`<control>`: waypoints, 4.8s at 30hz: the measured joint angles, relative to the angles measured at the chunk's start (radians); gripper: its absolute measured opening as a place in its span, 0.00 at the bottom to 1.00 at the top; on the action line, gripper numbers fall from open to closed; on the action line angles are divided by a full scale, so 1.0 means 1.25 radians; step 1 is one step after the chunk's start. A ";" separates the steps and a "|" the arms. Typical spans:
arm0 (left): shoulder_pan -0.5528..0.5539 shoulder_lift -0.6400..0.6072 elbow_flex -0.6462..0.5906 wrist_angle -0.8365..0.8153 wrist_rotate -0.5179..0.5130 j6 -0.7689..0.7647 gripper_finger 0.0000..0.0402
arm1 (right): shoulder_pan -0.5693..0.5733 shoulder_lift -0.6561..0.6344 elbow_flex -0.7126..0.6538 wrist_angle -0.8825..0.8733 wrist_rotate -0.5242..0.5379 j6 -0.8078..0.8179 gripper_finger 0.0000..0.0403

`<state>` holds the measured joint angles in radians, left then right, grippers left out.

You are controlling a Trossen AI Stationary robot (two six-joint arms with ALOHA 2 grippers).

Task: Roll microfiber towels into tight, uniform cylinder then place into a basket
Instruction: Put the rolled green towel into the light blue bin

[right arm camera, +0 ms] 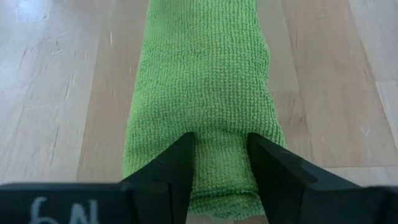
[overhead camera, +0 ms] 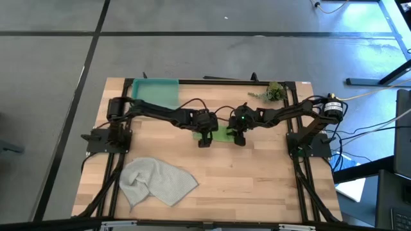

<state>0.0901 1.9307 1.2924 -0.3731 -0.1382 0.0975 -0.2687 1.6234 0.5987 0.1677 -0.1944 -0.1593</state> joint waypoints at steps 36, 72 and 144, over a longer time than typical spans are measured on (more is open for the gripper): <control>0.018 0.072 -0.001 0.025 -0.001 -0.007 0.81 | 0.000 0.000 0.000 0.000 0.000 0.000 0.38; -0.004 0.072 -0.001 0.018 -0.002 -0.008 0.03 | 0.000 0.000 0.000 0.003 -0.013 0.088 0.38; 0.372 -0.338 -0.001 -0.379 -0.255 0.182 0.03 | 0.068 -0.456 0.073 -0.359 -0.007 0.060 0.51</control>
<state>0.5553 1.5089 1.2915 -0.8468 -0.4565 0.3253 -0.1837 1.0531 0.6895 -0.2810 -0.2028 -0.0837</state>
